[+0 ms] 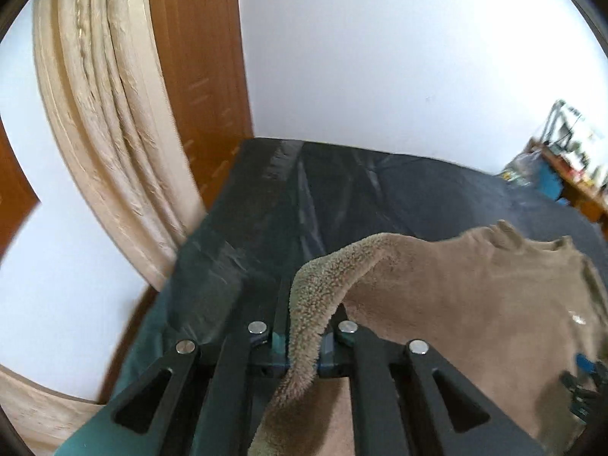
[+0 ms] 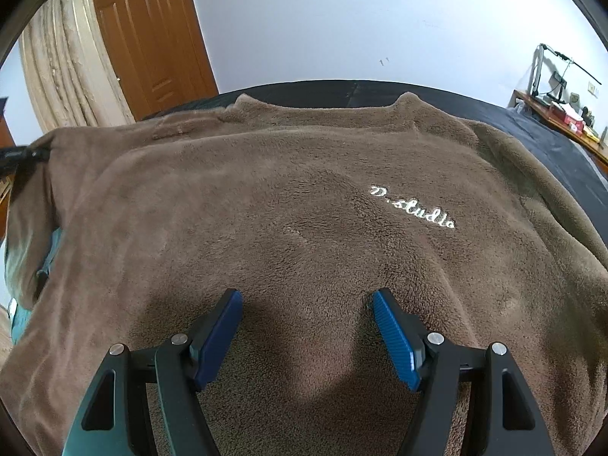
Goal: Fold clothes
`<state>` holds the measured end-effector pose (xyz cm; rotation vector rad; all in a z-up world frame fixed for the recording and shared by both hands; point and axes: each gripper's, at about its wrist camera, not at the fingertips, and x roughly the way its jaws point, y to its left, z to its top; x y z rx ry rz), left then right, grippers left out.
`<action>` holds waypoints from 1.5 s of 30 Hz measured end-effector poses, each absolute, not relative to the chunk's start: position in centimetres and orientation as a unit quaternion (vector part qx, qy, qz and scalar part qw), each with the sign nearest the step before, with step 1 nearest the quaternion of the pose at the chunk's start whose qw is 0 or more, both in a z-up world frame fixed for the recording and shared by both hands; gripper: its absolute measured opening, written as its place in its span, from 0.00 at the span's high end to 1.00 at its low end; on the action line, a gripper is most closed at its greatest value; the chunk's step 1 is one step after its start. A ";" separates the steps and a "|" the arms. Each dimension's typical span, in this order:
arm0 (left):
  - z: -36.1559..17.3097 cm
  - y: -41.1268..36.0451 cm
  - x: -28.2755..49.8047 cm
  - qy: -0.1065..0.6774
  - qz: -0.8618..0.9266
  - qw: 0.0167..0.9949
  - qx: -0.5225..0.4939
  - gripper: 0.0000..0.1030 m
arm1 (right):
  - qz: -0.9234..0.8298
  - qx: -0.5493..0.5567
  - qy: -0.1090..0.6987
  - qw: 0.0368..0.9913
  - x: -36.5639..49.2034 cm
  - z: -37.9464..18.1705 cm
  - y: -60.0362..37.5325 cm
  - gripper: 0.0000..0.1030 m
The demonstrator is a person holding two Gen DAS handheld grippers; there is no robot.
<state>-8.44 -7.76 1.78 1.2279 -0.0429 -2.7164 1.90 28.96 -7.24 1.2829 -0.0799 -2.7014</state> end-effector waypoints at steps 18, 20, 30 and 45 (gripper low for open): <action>-2.0 -12.6 -6.7 0.067 -0.865 0.111 0.485 0.24 | -0.897 0.433 -0.018 0.085 1.8 -7.4 28.4 0.19; -1.1 -11.7 -5.9 0.067 -0.873 0.106 0.472 0.24 | -0.897 0.434 -0.012 0.085 1.8 -7.5 28.1 0.17; 1.3 -2.7 -7.8 0.053 -0.889 0.002 0.455 0.22 | -0.896 0.433 -0.020 0.095 1.9 -7.6 28.2 0.13; -4.4 10.7 -14.6 0.022 -0.851 -0.063 0.521 0.22 | -0.902 0.415 -0.114 0.004 -1.8 -2.7 39.3 0.13</action>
